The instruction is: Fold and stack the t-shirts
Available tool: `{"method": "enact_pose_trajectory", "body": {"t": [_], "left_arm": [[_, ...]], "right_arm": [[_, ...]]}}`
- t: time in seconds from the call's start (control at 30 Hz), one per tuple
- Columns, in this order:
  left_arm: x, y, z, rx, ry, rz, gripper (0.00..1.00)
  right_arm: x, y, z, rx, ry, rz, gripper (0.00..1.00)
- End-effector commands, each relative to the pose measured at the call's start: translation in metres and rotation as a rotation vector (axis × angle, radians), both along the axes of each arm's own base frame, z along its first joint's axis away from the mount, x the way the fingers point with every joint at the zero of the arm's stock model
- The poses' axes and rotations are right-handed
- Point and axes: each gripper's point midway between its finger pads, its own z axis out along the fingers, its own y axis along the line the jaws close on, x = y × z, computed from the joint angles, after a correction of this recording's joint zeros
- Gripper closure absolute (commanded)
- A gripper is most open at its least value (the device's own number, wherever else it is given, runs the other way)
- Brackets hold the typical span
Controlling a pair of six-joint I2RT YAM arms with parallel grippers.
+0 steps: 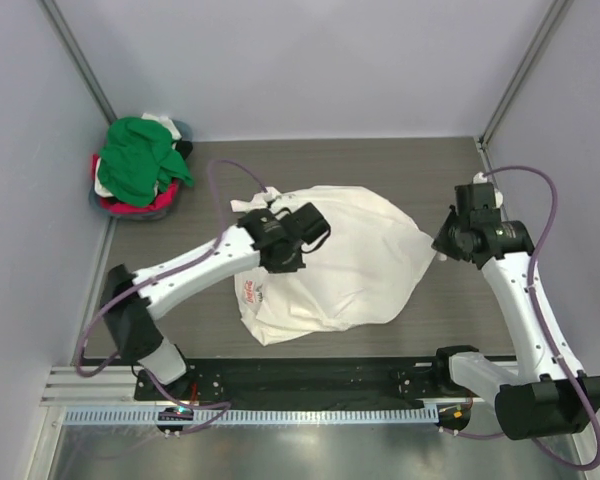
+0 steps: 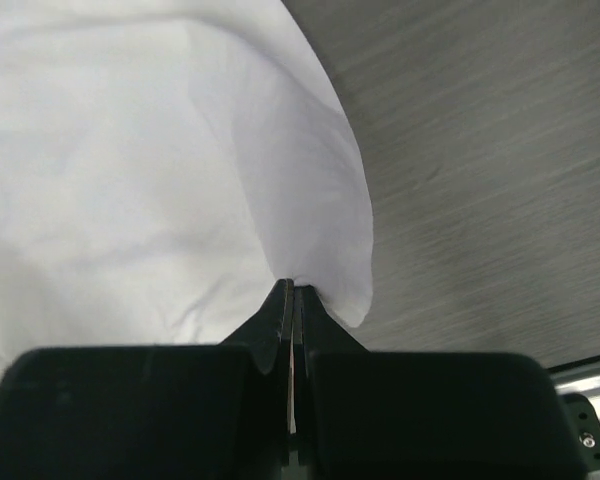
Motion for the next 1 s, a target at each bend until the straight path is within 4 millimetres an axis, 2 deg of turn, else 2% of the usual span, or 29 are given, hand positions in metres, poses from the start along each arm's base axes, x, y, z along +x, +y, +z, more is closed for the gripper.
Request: {"method": "enact_pose_trajectory", "body": {"t": [0.0, 0.03, 0.1, 0.13, 0.2, 0.23, 0.3, 0.33, 0.37, 0.4, 0.43, 0.47, 0.53, 0.6, 0.63, 0.67, 0.7, 0.73, 0.77, 0.83, 0.87, 0.9, 0.97], "left_arm": [[-0.003, 0.049, 0.085, -0.013, -0.171, 0.078, 1.0], [-0.002, 0.051, 0.108, -0.052, -0.209, 0.087, 1.0], [-0.007, 0.07, 0.137, -0.069, -0.26, 0.117, 1.0], [-0.011, 0.078, 0.165, -0.134, -0.311, 0.131, 1.0], [-0.017, 0.092, 0.19, -0.177, -0.352, 0.144, 1.0], [-0.023, 0.101, 0.216, -0.252, -0.399, 0.146, 1.0], [-0.028, 0.106, 0.239, -0.329, -0.446, 0.134, 1.0], [-0.034, 0.113, 0.253, -0.373, -0.477, 0.12, 1.0], [-0.036, 0.116, 0.272, -0.427, -0.515, 0.115, 1.0], [-0.039, 0.12, 0.284, -0.452, -0.542, 0.108, 1.0], [-0.041, 0.127, 0.295, -0.456, -0.575, 0.093, 1.0], [-0.046, 0.137, 0.32, -0.513, -0.627, 0.092, 1.0], [-0.051, 0.147, 0.343, -0.55, -0.689, 0.069, 1.0], [-0.059, 0.16, 0.375, -0.603, -0.782, 0.026, 1.0], [-0.062, 0.162, 0.383, -0.617, -0.81, 0.007, 1.0], [-0.068, 0.166, 0.4, -0.65, -0.868, -0.044, 1.0], [-0.072, 0.167, 0.409, -0.673, -0.899, -0.073, 1.0], [-0.076, 0.159, 0.421, -0.696, -0.944, -0.153, 1.0], [-0.079, 0.163, 0.43, -0.731, -0.975, -0.145, 1.0], [-0.096, 0.163, 0.443, -0.763, -1.041, -0.267, 1.0], [-0.101, 0.167, 0.458, -0.801, -1.095, -0.28, 1.0], [-0.107, 0.17, 0.465, -0.8, -1.131, -0.318, 1.0], [-0.116, 0.184, 0.482, -0.815, -1.199, -0.313, 1.0]], "right_arm": [[0.018, 0.0, 0.08, 0.026, -0.195, -0.023, 0.99], [0.019, 0.001, 0.091, 0.032, -0.213, -0.026, 0.99], [0.015, -0.001, 0.111, 0.034, -0.238, -0.036, 0.99], [0.015, -0.001, 0.137, 0.038, -0.298, -0.038, 0.99], [0.009, -0.002, 0.159, 0.042, -0.335, -0.048, 0.99], [0.006, -0.002, 0.186, 0.054, -0.403, -0.046, 0.99], [0.001, -0.001, 0.211, 0.061, -0.469, -0.037, 0.99], [-0.003, 0.0, 0.236, 0.071, -0.538, -0.028, 0.99], [-0.006, 0.0, 0.247, 0.068, -0.568, -0.018, 0.99], [-0.013, 0.001, 0.268, 0.075, -0.628, -0.006, 0.99], [-0.019, 0.001, 0.278, 0.079, -0.66, 0.001, 0.99], [-0.024, 0.002, 0.286, 0.082, -0.685, 0.008, 0.99], [-0.044, 0.002, 0.309, 0.08, -0.767, 0.031, 0.99], [-0.061, 0.006, 0.328, 0.089, -0.848, 0.065, 0.99], [-0.068, 0.006, 0.335, 0.073, -0.883, 0.09, 0.99], [-0.087, 0.007, 0.352, 0.076, -0.972, 0.108, 0.99], [-0.096, 0.008, 0.358, 0.073, -1.01, 0.122, 0.99], [-0.116, 0.007, 0.372, 0.063, -1.09, 0.134, 0.99], [-0.125, 0.006, 0.378, 0.058, -1.126, 0.138, 0.99], [-0.143, 0.005, 0.39, 0.054, -1.198, 0.144, 0.99], [-0.151, 0.004, 0.401, 0.046, -1.254, 0.149, 0.99], [-0.167, 0.0, 0.409, 0.041, -1.306, 0.132, 0.99], [-0.18, -0.004, 0.421, 0.022, -1.37, 0.115, 0.99]]}}
